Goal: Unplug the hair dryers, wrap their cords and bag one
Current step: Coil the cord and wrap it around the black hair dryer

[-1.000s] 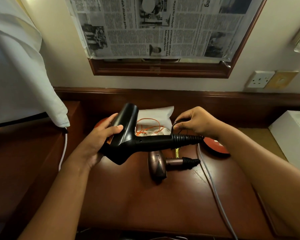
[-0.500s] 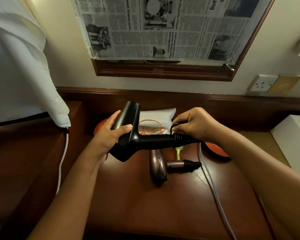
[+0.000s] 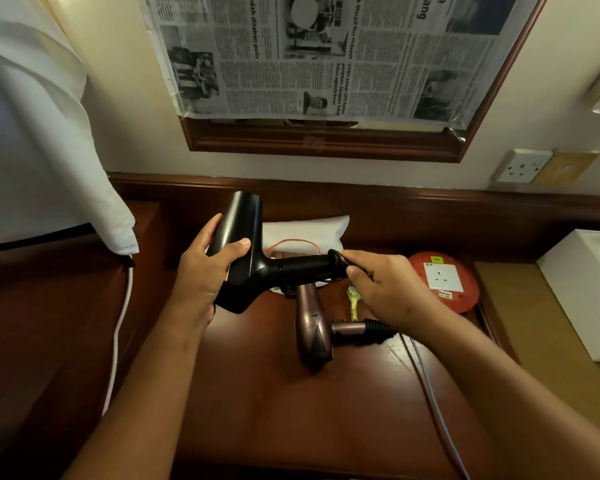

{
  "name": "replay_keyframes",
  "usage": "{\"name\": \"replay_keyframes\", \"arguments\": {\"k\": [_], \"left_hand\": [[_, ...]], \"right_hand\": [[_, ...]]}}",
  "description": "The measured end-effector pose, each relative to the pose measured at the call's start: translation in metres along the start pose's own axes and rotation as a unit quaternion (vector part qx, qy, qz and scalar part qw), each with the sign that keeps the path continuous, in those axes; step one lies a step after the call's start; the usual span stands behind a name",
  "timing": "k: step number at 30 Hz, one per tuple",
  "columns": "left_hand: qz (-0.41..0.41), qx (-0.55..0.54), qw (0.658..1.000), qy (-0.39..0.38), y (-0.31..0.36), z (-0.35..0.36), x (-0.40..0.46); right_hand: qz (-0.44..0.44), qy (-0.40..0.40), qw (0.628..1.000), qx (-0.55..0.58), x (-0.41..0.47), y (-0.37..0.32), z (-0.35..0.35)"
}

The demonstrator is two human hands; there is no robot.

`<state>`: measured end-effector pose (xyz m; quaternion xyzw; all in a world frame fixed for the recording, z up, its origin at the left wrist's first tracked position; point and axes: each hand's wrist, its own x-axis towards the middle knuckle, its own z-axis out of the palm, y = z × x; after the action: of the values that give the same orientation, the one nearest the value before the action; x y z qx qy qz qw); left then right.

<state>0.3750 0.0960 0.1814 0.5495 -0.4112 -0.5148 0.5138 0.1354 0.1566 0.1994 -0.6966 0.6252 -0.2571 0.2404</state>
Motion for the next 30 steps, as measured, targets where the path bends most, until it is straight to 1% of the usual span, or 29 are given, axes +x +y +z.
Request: {"name": "replay_keyframes", "arguments": {"k": [2, 6, 8, 10, 13, 16, 19, 22, 24, 26, 28, 30], "left_hand": [[0.006, -0.005, 1.000, 0.015, -0.001, 0.002, 0.000], [0.003, -0.020, 0.999, 0.031, -0.007, 0.001, 0.002], [-0.003, -0.030, 0.999, 0.037, -0.009, 0.000, 0.003], [-0.015, -0.050, 0.998, 0.043, -0.010, -0.001, 0.003], [-0.025, -0.057, 0.997, 0.046, -0.011, -0.003, 0.002], [-0.034, -0.056, 0.997, 0.045, -0.013, -0.011, 0.004], [-0.040, -0.054, 0.997, 0.039, -0.014, -0.017, 0.006], [-0.048, -0.061, 0.997, 0.025, -0.013, -0.022, 0.009], [-0.058, -0.072, 0.996, 0.013, -0.013, -0.025, 0.013], [-0.070, -0.080, 0.994, 0.005, -0.013, -0.029, 0.019], [-0.074, -0.080, 0.994, -0.003, -0.013, -0.032, 0.025], [-0.074, -0.071, 0.995, -0.015, -0.013, -0.035, 0.030]], "right_hand": [[0.040, 0.010, 0.995, 0.087, -0.005, 0.001, 0.011], [0.078, 0.045, 0.967, 0.237, -0.008, 0.003, 0.033], [0.101, 0.032, 0.944, 0.312, -0.006, 0.007, 0.042], [0.121, -0.003, 0.913, 0.389, -0.003, 0.010, 0.050], [0.140, -0.033, 0.882, 0.449, 0.002, 0.014, 0.060], [0.160, -0.044, 0.874, 0.457, 0.009, 0.018, 0.067], [0.169, -0.057, 0.876, 0.447, 0.012, 0.021, 0.072], [0.183, -0.066, 0.888, 0.416, 0.015, 0.028, 0.078], [0.195, -0.072, 0.900, 0.383, 0.019, 0.032, 0.082], [0.186, -0.058, 0.923, 0.332, 0.026, 0.036, 0.083], [0.147, -0.032, 0.950, 0.272, 0.033, 0.039, 0.079], [0.095, -0.023, 0.963, 0.250, 0.041, 0.040, 0.073]]}}
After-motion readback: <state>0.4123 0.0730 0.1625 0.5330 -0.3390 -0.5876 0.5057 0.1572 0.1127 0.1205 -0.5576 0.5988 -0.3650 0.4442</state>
